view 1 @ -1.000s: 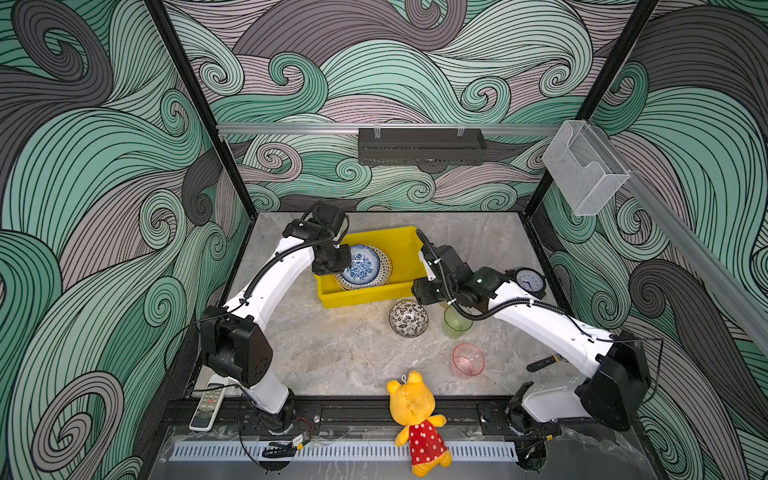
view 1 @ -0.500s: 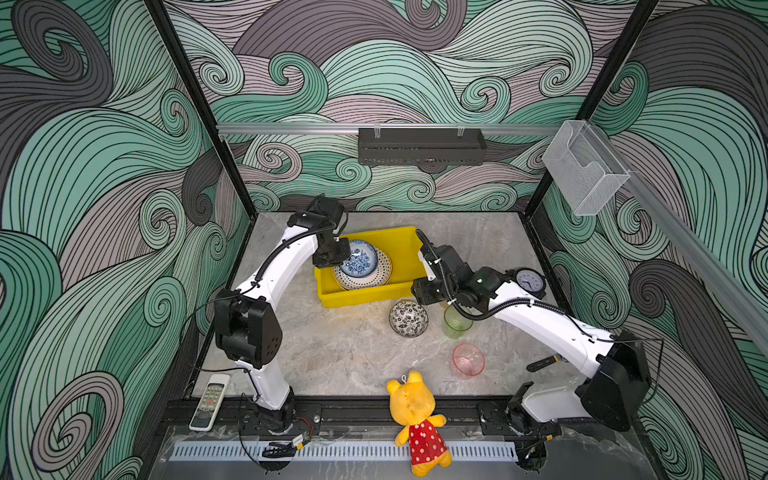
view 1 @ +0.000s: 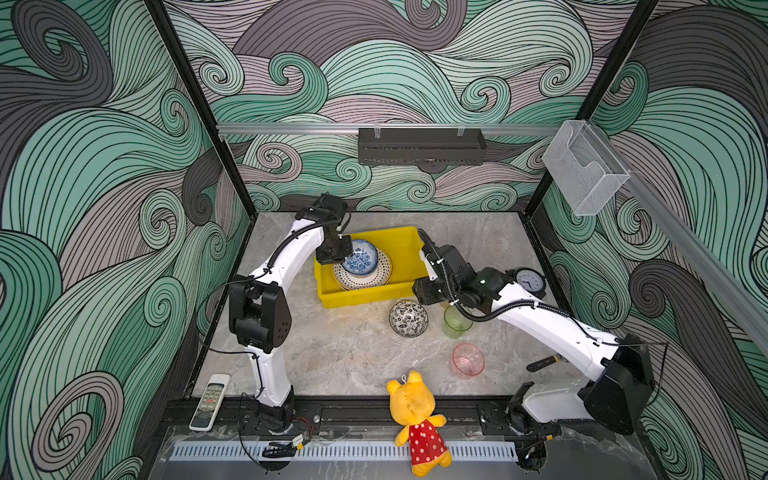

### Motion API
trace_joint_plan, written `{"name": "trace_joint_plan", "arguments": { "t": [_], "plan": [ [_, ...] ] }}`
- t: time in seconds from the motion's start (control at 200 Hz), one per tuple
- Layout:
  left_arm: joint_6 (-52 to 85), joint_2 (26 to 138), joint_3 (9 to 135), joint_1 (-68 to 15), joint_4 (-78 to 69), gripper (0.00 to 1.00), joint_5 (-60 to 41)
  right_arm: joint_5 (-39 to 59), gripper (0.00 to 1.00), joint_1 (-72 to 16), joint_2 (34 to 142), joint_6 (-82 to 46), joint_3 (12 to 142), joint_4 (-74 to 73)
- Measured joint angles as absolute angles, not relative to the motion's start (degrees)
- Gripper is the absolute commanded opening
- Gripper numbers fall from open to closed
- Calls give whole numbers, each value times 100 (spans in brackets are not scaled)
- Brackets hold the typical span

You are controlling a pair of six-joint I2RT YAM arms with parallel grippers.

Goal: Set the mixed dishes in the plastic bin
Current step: 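Lower the blue floral bowl onto the purple-striped bowl in the bin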

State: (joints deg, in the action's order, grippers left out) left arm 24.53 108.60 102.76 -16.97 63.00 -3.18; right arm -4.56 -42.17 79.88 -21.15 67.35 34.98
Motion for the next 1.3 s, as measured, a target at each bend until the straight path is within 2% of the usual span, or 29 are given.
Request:
{"name": "trace_joint_plan", "arguments": {
  "t": [0.28,1.301],
  "plan": [
    [2456,11310,10715,-1697,6346,0,-320,-502,61,-4213,7988,-2047,6735,3535],
    [2591,11754,10715,-1678,6429,0,-388,-392,61,-4213,8281,-1968,6834,3599]
  ]
}}
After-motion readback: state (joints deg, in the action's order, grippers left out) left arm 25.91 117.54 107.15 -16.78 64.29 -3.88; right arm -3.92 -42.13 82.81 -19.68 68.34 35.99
